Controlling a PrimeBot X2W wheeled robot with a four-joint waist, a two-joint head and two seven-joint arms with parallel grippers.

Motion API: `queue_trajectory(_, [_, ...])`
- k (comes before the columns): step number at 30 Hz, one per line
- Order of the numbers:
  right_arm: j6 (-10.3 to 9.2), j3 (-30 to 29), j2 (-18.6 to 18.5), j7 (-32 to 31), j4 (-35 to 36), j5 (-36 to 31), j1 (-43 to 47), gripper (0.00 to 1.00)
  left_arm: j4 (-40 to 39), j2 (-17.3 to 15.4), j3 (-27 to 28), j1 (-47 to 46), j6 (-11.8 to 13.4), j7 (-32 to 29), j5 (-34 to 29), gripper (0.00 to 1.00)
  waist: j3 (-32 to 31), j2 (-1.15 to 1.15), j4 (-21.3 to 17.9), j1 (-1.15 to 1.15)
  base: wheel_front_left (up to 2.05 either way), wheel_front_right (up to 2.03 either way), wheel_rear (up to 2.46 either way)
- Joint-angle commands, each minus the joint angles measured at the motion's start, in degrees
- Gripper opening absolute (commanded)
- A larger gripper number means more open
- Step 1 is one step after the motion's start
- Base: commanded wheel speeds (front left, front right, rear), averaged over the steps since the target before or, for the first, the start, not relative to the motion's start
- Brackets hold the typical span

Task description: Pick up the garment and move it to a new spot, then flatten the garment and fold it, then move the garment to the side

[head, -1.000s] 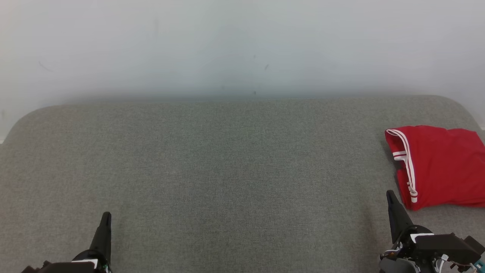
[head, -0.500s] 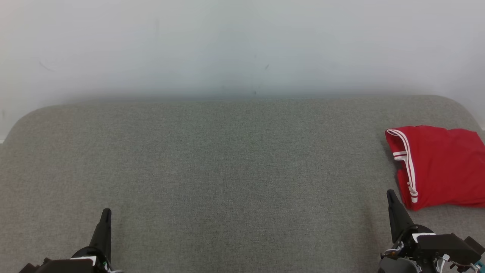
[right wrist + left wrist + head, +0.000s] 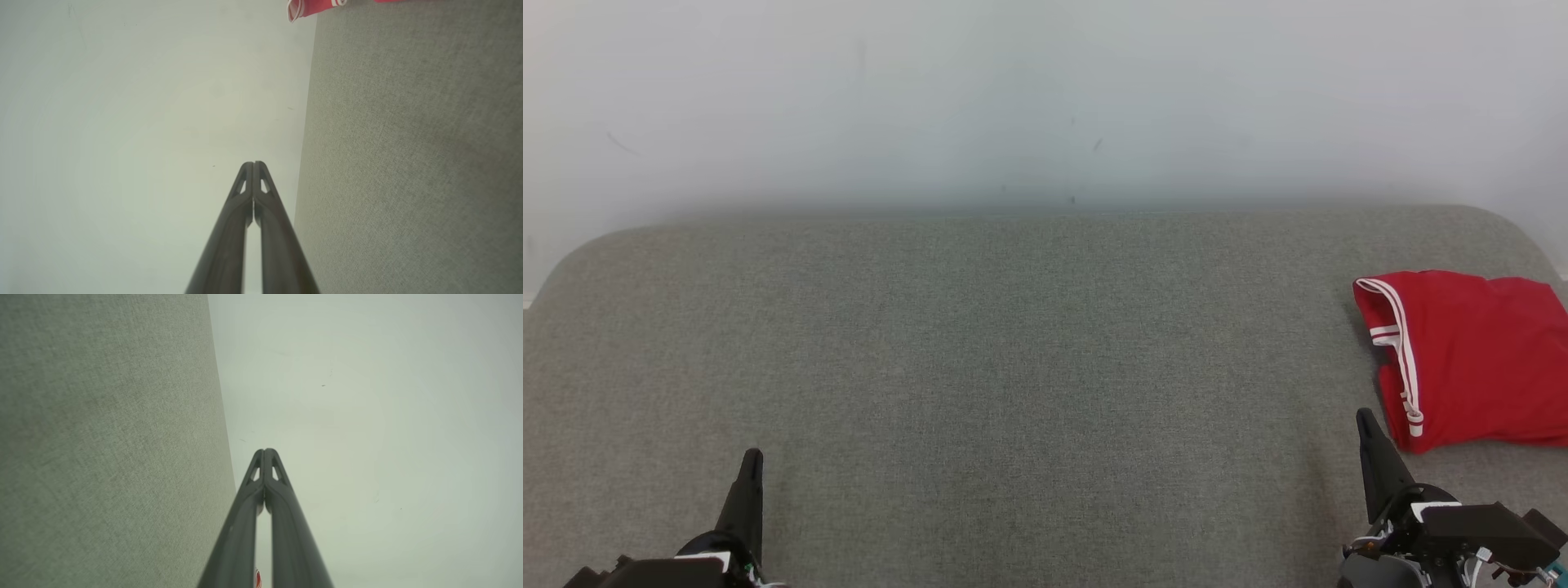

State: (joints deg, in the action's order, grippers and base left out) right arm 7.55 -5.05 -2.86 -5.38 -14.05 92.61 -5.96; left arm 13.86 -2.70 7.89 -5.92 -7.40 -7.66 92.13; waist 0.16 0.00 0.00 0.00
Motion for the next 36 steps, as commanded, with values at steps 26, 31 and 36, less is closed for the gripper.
queue_trajectory(26, [-0.12, -0.1, 0.0, -0.2, 0.1, -0.1, -0.6, 0.00, 0.0, -0.3, 0.2, -0.2, -0.2, -0.2, 0.3, 0.00, 0.0, 0.00, 0.0, 0.00, 0.00, 0.00, 0.00])
queue_trajectory(31, [-0.12, -0.1, 0.0, -0.2, 0.1, -0.1, -0.6, 0.00, 0.0, -0.3, 0.2, -0.2, -0.2, -0.2, 0.3, 0.00, 0.0, 0.00, 0.0, 0.00, 0.00, 0.00, 0.00])
queue_trajectory(36, [-0.12, -0.1, 0.0, -0.2, 0.1, -0.1, -0.6, 0.00, 0.0, -0.3, 0.2, -0.2, -0.2, -0.2, 0.3, 0.00, 0.0, 0.00, 0.0, 0.00, 0.00, 0.00, 0.00])
